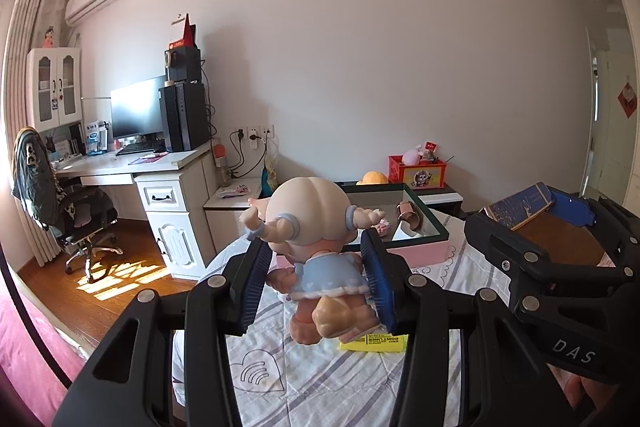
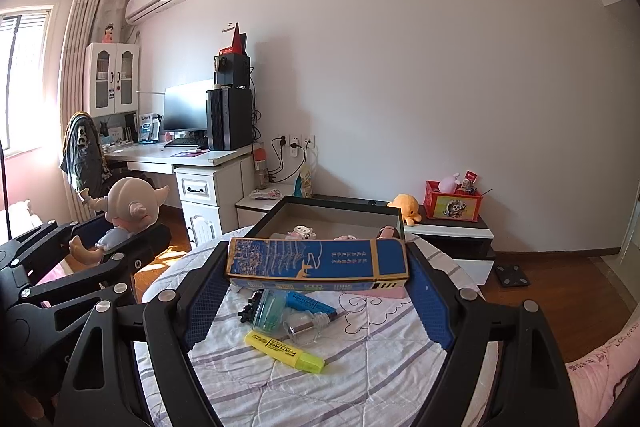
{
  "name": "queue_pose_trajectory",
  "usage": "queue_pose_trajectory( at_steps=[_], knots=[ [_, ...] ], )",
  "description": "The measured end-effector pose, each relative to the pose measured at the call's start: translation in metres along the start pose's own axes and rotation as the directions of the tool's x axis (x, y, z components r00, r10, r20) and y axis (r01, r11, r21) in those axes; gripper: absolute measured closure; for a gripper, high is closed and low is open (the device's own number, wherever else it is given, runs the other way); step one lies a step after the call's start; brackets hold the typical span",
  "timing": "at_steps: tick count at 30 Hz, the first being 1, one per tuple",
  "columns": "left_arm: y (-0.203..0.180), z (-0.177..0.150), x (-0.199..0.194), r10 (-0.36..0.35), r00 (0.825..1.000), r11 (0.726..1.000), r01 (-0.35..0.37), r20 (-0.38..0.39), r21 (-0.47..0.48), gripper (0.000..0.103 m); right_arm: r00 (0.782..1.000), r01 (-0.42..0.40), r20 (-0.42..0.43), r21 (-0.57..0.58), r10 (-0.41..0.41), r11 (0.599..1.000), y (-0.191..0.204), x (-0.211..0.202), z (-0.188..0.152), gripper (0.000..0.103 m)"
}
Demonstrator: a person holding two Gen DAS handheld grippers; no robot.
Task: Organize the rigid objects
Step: 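Carry the doll and blue box into the pink box and release both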
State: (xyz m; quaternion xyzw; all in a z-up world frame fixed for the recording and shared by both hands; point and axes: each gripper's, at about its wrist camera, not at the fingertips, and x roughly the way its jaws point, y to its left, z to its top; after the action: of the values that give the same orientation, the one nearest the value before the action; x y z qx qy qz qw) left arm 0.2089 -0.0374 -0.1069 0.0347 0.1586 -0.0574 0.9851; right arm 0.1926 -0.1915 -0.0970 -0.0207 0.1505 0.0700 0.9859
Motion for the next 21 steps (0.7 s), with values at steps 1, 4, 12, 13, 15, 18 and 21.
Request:
queue_pose_trajectory(
  at_steps=[1, 4, 12, 13, 15, 18, 21],
  knots=[
    [0.0, 0.003, 0.008, -0.001, 1.0, 1.0, 0.001, -0.004, 0.005, 0.056, 1.0, 0.003, -0.004, -0.008, -0.003, 1.0, -0.002, 0.009, 0.003, 0.019],
    [0.001, 0.015, 0.039, 0.001, 1.0, 1.0, -0.001, -0.01, 0.023, 0.056, 1.0, 0.003, -0.016, -0.026, -0.003, 1.0, -0.006, 0.036, 0.013, 0.019],
    [0.003, 0.037, 0.166, 0.001, 0.989, 0.997, 0.011, -0.146, 0.081, 0.056, 0.995, -0.004, -0.102, -0.034, 0.001, 0.999, -0.031, 0.14, 0.03, 0.019],
    [0.005, 0.037, 0.184, -0.007, 0.984, 0.997, 0.02, -0.175, 0.075, 0.056, 0.992, -0.009, -0.125, -0.028, 0.006, 1.0, -0.034, 0.154, 0.029, 0.019],
    [0.007, 0.035, 0.219, -0.017, 0.97, 0.998, 0.033, -0.241, 0.062, 0.056, 0.987, -0.015, -0.163, -0.014, 0.012, 1.0, -0.04, 0.183, 0.024, 0.019],
    [0.006, 0.024, 0.261, 0.001, 0.951, 0.997, 0.024, -0.31, 0.077, 0.056, 0.971, -0.026, -0.239, 0.01, 0.027, 1.0, -0.048, 0.225, 0.01, 0.019],
    [0.004, 0.009, 0.293, -0.02, 0.922, 0.996, 0.05, -0.387, 0.068, 0.056, 0.951, -0.026, -0.308, 0.03, 0.034, 0.999, -0.057, 0.256, -0.007, 0.019]
  ],
)
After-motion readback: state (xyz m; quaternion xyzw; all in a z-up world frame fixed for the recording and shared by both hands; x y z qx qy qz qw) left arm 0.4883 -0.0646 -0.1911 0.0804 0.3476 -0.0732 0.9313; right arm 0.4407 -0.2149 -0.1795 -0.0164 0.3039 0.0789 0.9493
